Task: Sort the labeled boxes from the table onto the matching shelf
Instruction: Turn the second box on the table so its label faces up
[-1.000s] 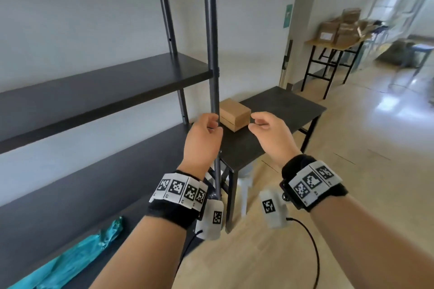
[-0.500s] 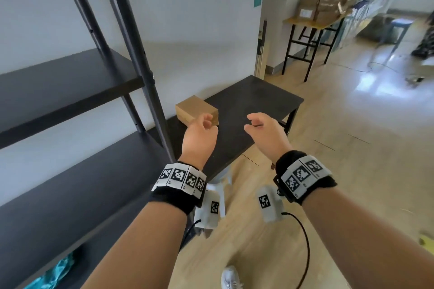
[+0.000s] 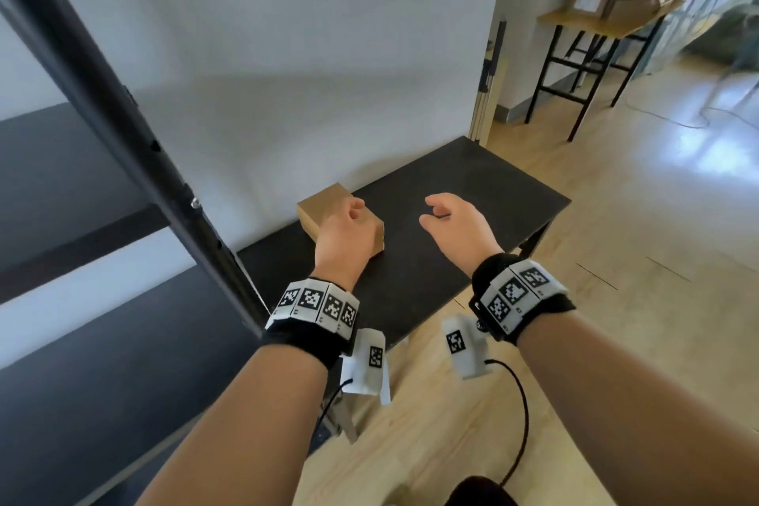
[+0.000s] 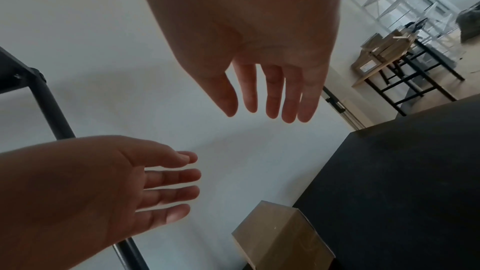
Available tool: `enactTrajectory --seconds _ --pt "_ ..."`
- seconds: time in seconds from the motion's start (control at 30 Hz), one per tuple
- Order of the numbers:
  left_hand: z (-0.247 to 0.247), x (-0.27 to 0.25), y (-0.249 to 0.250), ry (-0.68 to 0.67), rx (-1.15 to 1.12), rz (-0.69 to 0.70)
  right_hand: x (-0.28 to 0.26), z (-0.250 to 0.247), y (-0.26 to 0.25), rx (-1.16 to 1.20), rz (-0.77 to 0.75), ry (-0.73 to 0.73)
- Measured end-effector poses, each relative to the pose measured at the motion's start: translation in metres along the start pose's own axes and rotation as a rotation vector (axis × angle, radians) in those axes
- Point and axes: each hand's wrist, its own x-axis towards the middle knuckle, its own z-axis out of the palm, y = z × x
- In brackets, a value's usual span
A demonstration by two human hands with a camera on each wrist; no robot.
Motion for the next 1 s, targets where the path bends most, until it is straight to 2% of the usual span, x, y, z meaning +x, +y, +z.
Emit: enactTrajectory --seconds 0.27,0.53,0.77,1.0 --pt "0.027 0.060 -0.030 0.137 0.073 -0.216 0.106 0.025 0.013 -0.073 -0.053 -0.272" --pt "0.066 0.099 -0.058 0.187 0.053 -0.478 0.186 0.051 0.044 -0.211 -0.100 -0.546" --pt "0.091 0.111 -0.075 0.184 0.050 -0.639 0.215 0.082 0.059 -0.291 -0.099 -0.717" --pt "0.110 0.106 -0.087 0.307 -0.079 -0.629 0.215 0.097 0.069 -0.280 -0.110 -0.774"
